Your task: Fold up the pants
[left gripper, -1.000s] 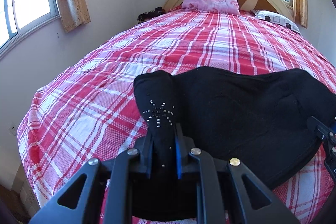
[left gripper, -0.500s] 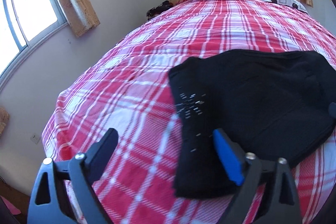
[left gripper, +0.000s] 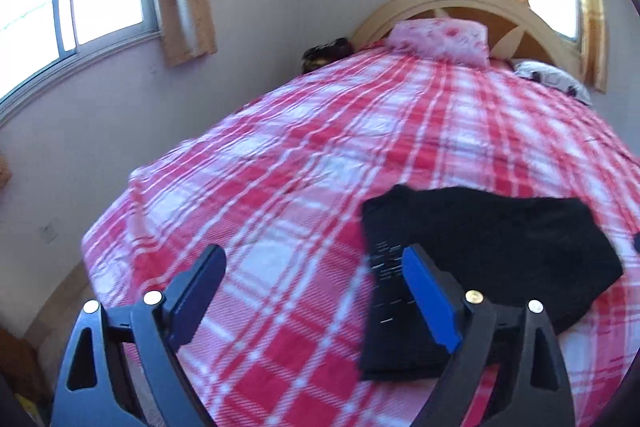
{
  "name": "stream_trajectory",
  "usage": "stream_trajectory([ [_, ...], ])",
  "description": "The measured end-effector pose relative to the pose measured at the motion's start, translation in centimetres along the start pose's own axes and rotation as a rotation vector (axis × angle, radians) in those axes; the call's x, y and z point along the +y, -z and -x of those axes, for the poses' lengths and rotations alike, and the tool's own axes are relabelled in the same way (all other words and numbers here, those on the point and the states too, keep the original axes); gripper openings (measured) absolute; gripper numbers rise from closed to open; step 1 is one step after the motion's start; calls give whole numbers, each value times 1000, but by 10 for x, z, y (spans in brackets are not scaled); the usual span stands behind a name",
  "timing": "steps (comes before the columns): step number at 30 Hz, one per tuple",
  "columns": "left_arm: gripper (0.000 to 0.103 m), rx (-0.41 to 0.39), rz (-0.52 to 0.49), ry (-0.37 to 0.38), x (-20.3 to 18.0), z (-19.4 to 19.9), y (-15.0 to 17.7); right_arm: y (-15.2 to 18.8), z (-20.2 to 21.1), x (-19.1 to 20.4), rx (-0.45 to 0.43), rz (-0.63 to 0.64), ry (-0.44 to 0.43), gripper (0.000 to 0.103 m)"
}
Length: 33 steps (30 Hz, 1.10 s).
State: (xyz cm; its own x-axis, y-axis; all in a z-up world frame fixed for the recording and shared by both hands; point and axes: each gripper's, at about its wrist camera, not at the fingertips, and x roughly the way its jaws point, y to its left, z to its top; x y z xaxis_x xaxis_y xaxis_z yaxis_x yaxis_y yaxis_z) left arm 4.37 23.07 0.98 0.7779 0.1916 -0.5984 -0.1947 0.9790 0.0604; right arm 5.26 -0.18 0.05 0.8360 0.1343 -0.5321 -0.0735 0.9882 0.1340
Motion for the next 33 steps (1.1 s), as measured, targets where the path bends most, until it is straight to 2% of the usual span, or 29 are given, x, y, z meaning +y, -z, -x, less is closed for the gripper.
stream_trajectory([
  [1,87,7,-10,19,-10,-3,-2,-3,-3,4,8,13,-22,9],
  [3,87,25,-31,52,-30,-11,-2,-5,-10,15,8,43,-35,9],
  [7,87,83,-64,54,-61,-31,8,0,-36,25,73,46,-44,9],
  [8,87,95,-69,51,-64,-35,11,5,-46,25,110,39,-37,9],
  [11,87,124,-70,40,-67,-41,21,18,-63,18,150,15,-22,9],
  [16,88,127,-52,45,-65,-45,25,30,-68,21,117,75,3,10],
  [18,93,120,-55,31,-66,-46,27,31,-68,25,109,106,22,10],
  [21,100,111,-42,14,-63,-51,33,31,-67,19,100,81,-1,10],
  [27,103,135,-2,44,-56,-57,33,33,-66,20,88,76,-7,11],
  [30,103,156,27,78,-51,-60,33,34,-66,22,86,88,-15,21],
  [31,103,163,43,89,-49,-61,33,34,-66,23,86,93,-27,32],
  [32,103,170,56,99,-48,-62,34,34,-65,25,88,105,-47,47],
  [33,103,174,68,104,-46,-61,34,35,-65,29,90,122,-65,55],
])
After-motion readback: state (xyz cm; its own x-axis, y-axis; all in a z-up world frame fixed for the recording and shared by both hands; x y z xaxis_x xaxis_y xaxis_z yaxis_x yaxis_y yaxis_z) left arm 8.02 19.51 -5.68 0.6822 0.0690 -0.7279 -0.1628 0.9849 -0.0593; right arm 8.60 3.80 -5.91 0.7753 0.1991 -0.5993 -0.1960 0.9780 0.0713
